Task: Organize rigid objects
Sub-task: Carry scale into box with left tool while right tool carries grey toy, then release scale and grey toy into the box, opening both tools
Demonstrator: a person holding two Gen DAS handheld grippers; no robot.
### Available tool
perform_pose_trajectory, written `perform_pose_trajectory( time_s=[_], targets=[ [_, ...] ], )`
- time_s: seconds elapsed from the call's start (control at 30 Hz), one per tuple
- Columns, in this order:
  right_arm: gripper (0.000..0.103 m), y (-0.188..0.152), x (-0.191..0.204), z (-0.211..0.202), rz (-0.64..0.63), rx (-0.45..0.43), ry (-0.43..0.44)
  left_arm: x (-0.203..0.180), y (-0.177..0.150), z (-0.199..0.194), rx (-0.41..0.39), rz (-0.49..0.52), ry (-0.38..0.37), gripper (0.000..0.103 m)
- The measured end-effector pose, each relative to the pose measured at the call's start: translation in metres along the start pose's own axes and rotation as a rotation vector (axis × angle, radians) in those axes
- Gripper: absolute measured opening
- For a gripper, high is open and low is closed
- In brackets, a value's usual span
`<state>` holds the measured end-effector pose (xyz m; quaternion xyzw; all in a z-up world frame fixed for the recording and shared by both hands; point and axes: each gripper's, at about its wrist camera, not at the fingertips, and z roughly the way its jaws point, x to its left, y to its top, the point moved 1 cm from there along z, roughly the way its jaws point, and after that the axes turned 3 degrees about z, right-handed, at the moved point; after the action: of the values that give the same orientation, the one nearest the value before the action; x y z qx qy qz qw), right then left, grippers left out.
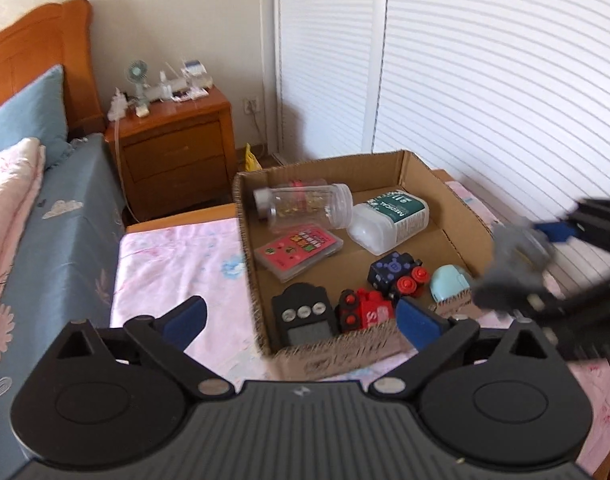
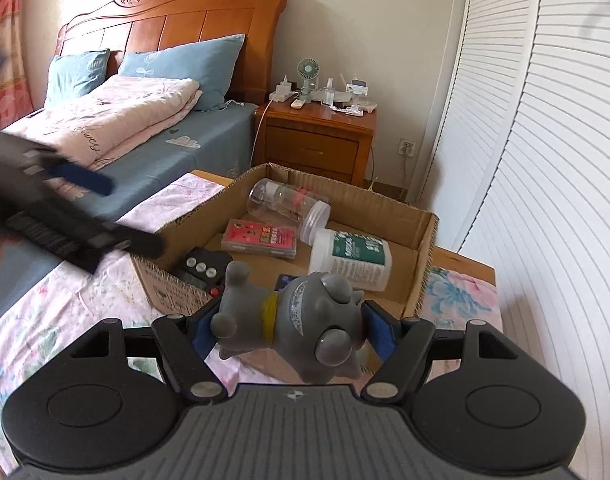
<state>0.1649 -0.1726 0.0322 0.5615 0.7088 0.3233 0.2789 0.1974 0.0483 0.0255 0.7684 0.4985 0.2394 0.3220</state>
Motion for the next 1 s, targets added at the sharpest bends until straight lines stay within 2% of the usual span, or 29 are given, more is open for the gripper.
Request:
perform_pose_trajectory(
  time_s=[0.2,0.3,0.47,0.67,0.7,0.8,0.9,1.0],
  targets=[
    [0.077,0.031,0.012,0.038,0.01,0.047,0.017,0.003,-0.025,-0.023,-0.019,-0.016,0.065,0.102],
    [0.077,0.045,0.019,0.06,0.026,0.085,0.025,0.002,-0.036,-0.03,-0.031,-0.02,0.057,0.102],
    [0.077,0.063,0.032,0.097,0.024,0.137,0.017,0.003,-0.048,-0.034,-0.012,-0.055,-0.014,0.102],
    [0.078,0.07,0.036,0.134,0.032,0.196,-0.042,0.005,-0.055,-0.033,-0.017,-0.041,0.022,0.102],
    [0.081,0.069,0.036,0.137,0.028,0.201,-0.054,0.006,-0.056,-0.033,-0.017,-0.048,0.021,0.102],
    [0.103,0.066,0.037,0.133,0.022,0.189,-0.075,0.011,-0.057,-0.031,-0.015,-0.07,0.021,0.102],
    [0.103,0.065,0.038,0.12,0.017,0.174,-0.072,0.013,-0.057,-0.028,-0.005,-0.079,0.037,0.102],
    [0.103,0.063,0.037,0.105,0.021,0.18,-0.108,0.012,-0.056,-0.026,-0.002,-0.09,0.057,0.102]
  ],
)
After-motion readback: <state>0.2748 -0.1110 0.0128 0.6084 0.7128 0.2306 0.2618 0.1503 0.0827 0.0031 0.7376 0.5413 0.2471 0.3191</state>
